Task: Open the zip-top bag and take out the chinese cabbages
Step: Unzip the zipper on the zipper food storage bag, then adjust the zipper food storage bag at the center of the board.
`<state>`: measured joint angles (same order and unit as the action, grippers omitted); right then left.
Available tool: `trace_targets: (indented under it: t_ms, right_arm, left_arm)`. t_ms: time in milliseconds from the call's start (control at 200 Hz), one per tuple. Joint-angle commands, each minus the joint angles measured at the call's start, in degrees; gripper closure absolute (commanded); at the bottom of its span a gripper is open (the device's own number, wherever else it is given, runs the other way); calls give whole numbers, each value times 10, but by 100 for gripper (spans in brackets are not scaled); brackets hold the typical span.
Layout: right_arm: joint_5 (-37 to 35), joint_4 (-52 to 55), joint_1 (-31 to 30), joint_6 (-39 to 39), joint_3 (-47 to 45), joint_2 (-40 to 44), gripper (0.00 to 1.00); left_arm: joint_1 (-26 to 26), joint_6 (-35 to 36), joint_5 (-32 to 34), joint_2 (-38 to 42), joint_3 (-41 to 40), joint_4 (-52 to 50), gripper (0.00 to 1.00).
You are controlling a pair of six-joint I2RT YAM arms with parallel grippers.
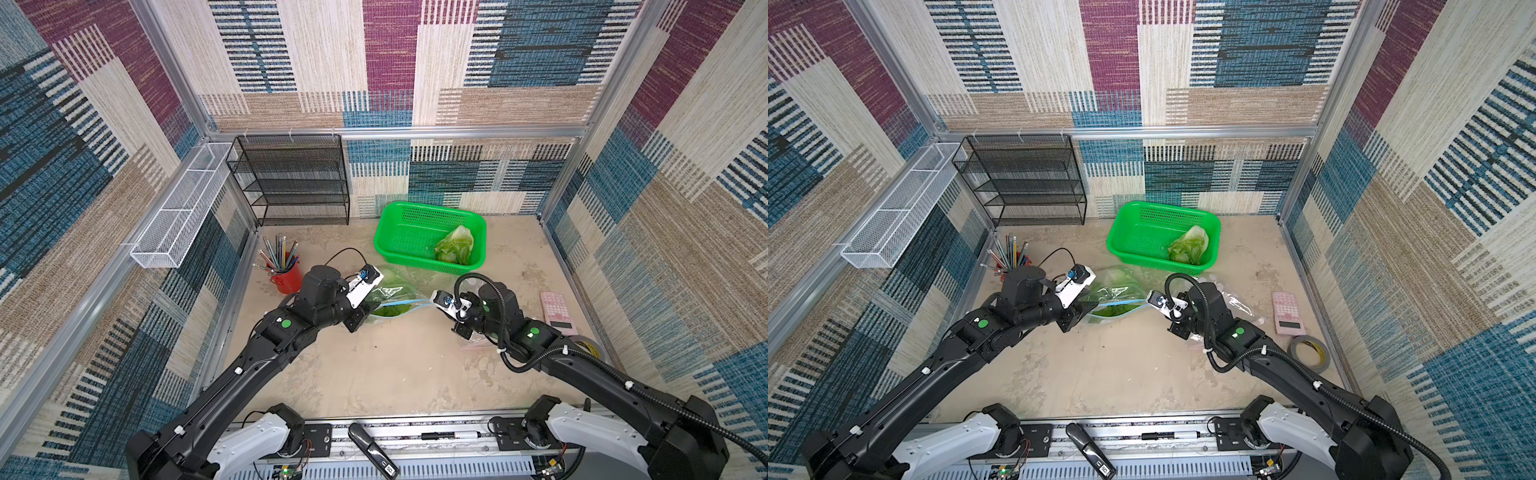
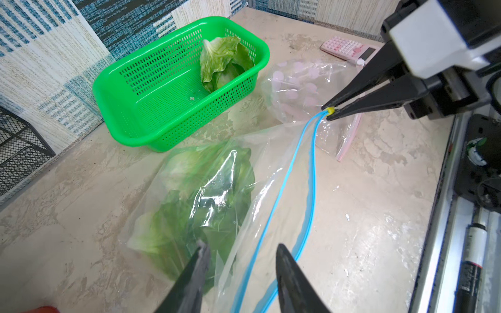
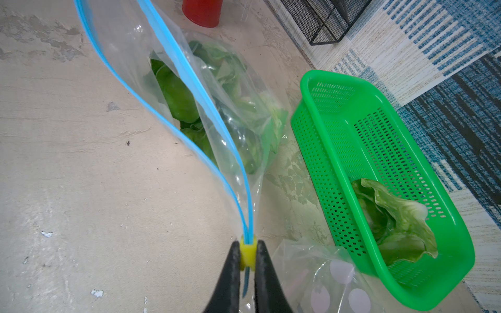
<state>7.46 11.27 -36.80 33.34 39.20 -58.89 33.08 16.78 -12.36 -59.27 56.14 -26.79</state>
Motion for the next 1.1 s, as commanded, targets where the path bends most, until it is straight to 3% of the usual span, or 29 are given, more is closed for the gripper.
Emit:
trace_targets:
  t_ms: [0, 1097]
  right_arm:
    - [-7, -30, -1, 3, 4, 0, 88]
    - [-11, -32, -1, 14, 4, 5, 88]
  left_arm:
    - [4, 33, -6, -10, 11, -27, 59]
    - [29, 82, 73, -72, 38, -70, 69]
